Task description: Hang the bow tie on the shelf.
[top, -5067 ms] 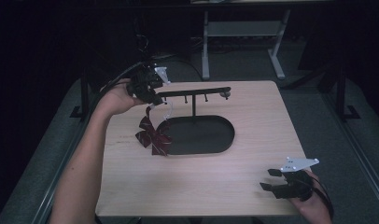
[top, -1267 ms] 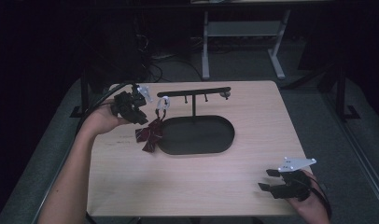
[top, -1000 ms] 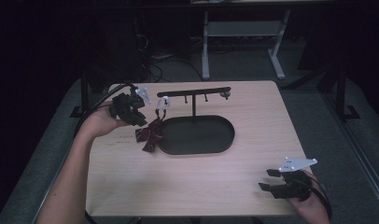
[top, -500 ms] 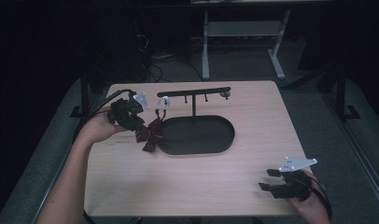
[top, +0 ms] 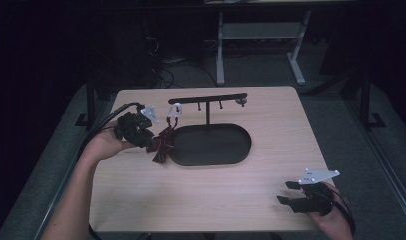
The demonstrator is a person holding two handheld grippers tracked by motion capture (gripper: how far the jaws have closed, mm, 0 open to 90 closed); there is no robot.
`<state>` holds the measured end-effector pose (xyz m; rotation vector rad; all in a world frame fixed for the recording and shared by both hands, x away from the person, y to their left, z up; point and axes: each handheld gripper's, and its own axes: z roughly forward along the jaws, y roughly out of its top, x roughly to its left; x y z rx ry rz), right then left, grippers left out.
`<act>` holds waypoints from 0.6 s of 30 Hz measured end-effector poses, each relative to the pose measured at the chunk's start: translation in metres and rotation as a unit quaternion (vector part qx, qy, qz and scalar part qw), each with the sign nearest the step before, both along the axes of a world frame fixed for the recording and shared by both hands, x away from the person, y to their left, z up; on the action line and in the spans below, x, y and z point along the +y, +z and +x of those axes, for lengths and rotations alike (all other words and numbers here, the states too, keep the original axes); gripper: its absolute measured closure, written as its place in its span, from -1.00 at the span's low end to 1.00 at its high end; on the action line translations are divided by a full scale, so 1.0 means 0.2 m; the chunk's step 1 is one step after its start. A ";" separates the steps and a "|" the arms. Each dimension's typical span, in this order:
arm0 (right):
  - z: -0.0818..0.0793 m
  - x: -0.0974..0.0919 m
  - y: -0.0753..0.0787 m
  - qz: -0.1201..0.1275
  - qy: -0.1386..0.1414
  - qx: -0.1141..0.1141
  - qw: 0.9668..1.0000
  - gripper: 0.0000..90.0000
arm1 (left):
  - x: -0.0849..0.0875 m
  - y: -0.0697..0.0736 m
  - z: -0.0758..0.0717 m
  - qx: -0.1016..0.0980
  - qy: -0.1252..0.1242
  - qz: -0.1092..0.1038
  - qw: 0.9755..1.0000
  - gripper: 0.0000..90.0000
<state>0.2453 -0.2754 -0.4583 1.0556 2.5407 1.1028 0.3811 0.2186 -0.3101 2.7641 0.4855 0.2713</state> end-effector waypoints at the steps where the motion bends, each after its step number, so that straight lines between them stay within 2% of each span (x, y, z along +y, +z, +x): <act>1: 0.00 0.00 0.00 0.000 -0.001 0.001 1.000 -0.21 | 0.00 -0.01 -0.01 0.001 0.001 -0.005 1.000 0.40; 5: 0.00 0.00 0.00 0.002 -0.002 0.000 1.000 -0.21 | -0.01 -0.02 -0.02 -0.001 -0.005 -0.001 1.000 0.38; 18: 0.00 0.00 0.00 -0.001 -0.003 -0.003 1.000 -0.21 | 0.00 -0.07 -0.07 0.002 -0.003 -0.018 1.000 0.22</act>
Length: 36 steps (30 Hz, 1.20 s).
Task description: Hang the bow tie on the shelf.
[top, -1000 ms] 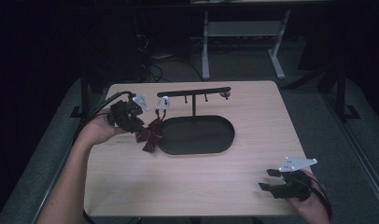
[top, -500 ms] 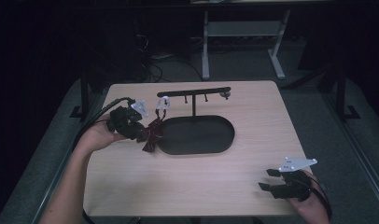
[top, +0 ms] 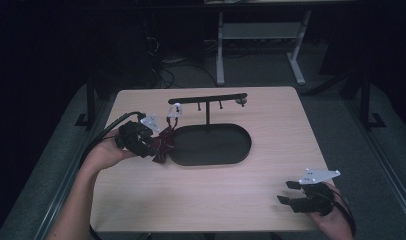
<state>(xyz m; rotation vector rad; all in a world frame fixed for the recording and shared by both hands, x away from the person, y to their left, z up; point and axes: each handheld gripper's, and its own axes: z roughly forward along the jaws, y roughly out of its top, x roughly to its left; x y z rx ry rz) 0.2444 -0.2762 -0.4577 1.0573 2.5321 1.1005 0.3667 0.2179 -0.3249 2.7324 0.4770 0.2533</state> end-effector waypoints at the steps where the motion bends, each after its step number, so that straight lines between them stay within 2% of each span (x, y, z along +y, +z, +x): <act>1: 0.00 0.00 0.00 0.000 0.000 0.000 1.000 -0.21 | 0.00 0.00 0.00 0.001 0.002 -0.001 1.000 0.22; 12: 0.00 0.00 0.00 0.001 -0.001 -0.001 1.000 -0.22 | 0.01 -0.06 -0.05 0.004 0.003 -0.007 1.000 0.10; 36: 0.00 -0.02 0.00 0.003 -0.007 -0.001 1.000 -0.21 | 0.04 -0.15 -0.14 0.004 0.002 -0.018 1.000 0.01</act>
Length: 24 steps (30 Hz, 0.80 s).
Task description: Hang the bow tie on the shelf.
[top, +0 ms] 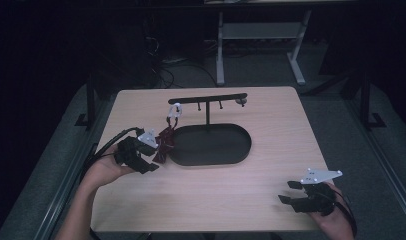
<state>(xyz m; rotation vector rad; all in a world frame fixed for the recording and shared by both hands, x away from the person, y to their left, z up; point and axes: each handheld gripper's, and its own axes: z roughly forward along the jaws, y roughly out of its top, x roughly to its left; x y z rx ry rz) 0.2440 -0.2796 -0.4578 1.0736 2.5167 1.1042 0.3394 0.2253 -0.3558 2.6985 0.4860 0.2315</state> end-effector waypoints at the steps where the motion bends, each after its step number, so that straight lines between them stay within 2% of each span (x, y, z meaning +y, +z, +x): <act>1: 0.00 0.00 0.00 0.000 0.000 0.000 1.000 -0.21 | 0.00 0.00 0.00 0.000 0.000 0.000 1.000 0.01; 15: 0.00 0.00 0.00 -0.001 -0.001 0.000 1.000 -0.21 | 0.00 -0.07 -0.07 0.001 -0.002 0.004 1.000 -0.04; 24: 0.00 0.00 0.00 -0.002 -0.002 0.000 1.000 -0.21 | 0.01 -0.11 -0.12 0.002 0.001 -0.002 1.000 -0.07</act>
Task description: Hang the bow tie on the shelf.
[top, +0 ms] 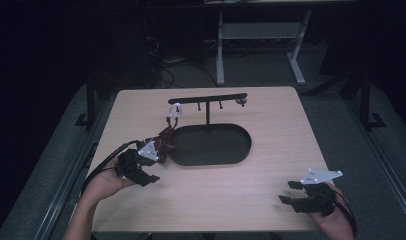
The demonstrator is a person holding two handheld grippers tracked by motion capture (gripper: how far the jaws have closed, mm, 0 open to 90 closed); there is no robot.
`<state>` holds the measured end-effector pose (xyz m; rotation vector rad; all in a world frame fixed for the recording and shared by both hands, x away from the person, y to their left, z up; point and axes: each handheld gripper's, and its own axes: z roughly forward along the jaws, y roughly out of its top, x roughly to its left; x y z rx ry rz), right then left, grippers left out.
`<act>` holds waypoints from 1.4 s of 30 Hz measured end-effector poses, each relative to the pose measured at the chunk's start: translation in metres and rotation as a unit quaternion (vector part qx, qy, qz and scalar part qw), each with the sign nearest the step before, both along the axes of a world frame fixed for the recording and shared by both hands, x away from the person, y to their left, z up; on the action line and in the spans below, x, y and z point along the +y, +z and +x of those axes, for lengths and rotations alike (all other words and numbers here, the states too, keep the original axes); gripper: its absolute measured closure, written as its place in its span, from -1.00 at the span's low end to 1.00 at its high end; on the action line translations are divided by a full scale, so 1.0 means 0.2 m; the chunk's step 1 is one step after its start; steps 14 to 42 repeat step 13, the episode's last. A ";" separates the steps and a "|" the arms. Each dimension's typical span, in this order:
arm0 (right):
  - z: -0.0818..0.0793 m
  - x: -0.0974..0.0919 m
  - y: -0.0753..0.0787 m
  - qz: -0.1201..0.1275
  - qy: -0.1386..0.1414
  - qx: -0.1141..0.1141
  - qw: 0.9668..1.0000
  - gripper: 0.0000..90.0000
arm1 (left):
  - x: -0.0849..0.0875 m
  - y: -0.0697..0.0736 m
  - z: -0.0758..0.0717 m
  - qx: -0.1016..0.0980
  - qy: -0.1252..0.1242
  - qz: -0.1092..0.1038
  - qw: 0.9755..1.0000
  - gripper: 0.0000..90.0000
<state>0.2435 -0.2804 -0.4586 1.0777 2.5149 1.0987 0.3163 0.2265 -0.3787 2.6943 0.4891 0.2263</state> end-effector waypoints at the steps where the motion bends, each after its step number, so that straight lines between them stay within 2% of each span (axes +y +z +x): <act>1: 0.00 0.00 0.00 0.000 0.000 0.000 1.000 -0.21 | 0.00 0.00 0.00 -0.002 -0.001 0.000 1.000 -0.07; 6: 0.00 0.00 0.00 0.000 -0.001 0.001 1.000 -0.21 | 0.00 -0.03 -0.03 0.000 0.000 -0.006 1.000 -0.10; 11: 0.00 0.00 0.00 0.000 0.000 0.001 1.000 -0.21 | 0.00 -0.07 -0.06 0.001 -0.001 -0.003 1.000 -0.13; 13: 0.00 0.00 0.00 0.001 0.001 0.000 1.000 -0.21 | 0.00 -0.09 -0.08 -0.004 -0.001 -0.005 1.000 -0.15; 42: 0.00 0.00 0.00 0.001 0.001 0.000 1.000 -0.21 | 0.00 -0.09 -0.08 -0.004 -0.001 -0.005 1.000 -0.15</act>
